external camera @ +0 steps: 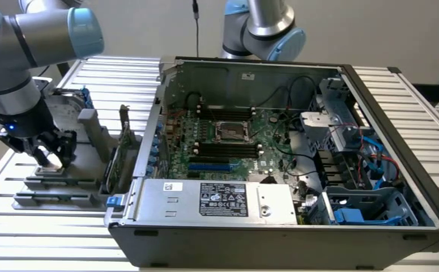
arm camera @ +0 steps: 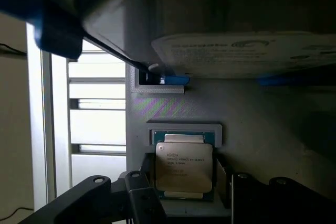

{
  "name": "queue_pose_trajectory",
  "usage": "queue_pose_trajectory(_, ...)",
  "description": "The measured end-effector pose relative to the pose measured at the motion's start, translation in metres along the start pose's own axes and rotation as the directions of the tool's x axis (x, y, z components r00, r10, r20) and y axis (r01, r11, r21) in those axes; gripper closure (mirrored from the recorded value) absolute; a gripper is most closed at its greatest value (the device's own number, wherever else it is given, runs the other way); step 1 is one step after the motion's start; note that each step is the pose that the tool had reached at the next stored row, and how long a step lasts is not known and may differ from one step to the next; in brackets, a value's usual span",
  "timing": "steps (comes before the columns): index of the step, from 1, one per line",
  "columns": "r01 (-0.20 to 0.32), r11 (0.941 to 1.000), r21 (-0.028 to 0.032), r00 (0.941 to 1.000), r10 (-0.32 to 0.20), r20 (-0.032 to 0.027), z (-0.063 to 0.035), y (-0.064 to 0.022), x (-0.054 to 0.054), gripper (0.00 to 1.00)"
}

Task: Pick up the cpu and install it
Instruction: 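Pick up the cpu and move it towards the insertion slot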

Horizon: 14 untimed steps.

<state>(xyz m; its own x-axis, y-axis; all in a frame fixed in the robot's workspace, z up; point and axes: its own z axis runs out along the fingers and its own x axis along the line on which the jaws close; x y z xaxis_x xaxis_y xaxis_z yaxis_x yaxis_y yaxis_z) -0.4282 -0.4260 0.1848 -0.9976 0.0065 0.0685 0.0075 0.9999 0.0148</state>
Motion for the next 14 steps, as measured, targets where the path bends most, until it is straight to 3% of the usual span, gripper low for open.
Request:
queue_pose_trajectory(8, 0.0, 1.0, 0.0, 1.0, 0.0, 0.0001, -0.0057, 0.0001, 0.0, 0.46)
queue_pose_trajectory(14, 0.0, 1.0, 0.0, 1.0, 0.0, 0.0, -0.027, 0.0005, 0.002, 0.46)
